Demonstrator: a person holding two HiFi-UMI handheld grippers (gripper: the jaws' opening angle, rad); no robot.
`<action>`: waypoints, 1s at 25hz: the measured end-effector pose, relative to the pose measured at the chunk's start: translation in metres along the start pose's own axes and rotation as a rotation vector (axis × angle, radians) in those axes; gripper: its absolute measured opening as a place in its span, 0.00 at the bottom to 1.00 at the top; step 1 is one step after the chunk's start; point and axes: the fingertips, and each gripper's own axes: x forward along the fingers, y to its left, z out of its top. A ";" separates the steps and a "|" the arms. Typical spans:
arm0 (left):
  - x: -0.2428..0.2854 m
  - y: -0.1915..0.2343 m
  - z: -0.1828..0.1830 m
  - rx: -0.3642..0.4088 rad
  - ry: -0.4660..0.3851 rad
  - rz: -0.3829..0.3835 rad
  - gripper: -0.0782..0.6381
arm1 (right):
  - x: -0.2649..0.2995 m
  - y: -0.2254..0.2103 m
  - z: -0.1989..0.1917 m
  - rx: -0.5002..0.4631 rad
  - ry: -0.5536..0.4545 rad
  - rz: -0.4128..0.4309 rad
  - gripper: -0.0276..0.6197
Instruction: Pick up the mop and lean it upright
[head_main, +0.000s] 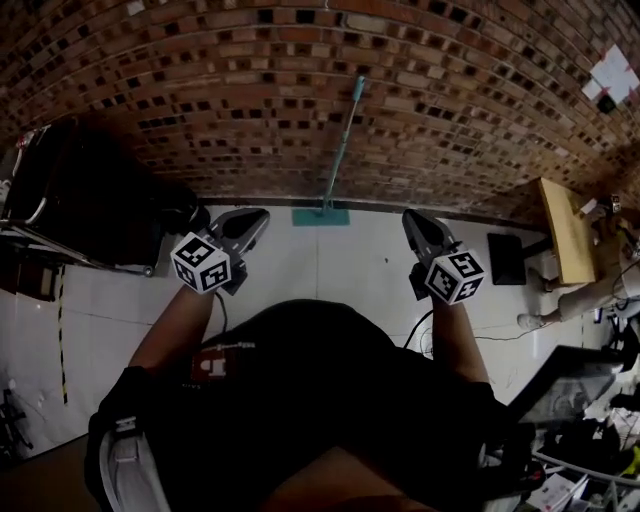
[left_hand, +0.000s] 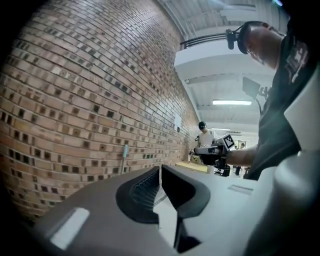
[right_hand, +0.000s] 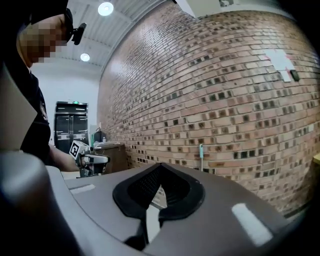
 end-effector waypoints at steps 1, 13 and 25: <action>-0.005 0.014 0.005 0.003 -0.006 0.017 0.13 | 0.016 0.004 0.004 -0.005 0.001 0.017 0.06; 0.059 0.076 0.013 -0.023 -0.016 0.119 0.13 | 0.113 -0.072 0.017 -0.005 0.041 0.130 0.06; 0.203 0.102 0.048 -0.025 -0.061 0.236 0.13 | 0.190 -0.204 0.059 -0.062 0.085 0.303 0.06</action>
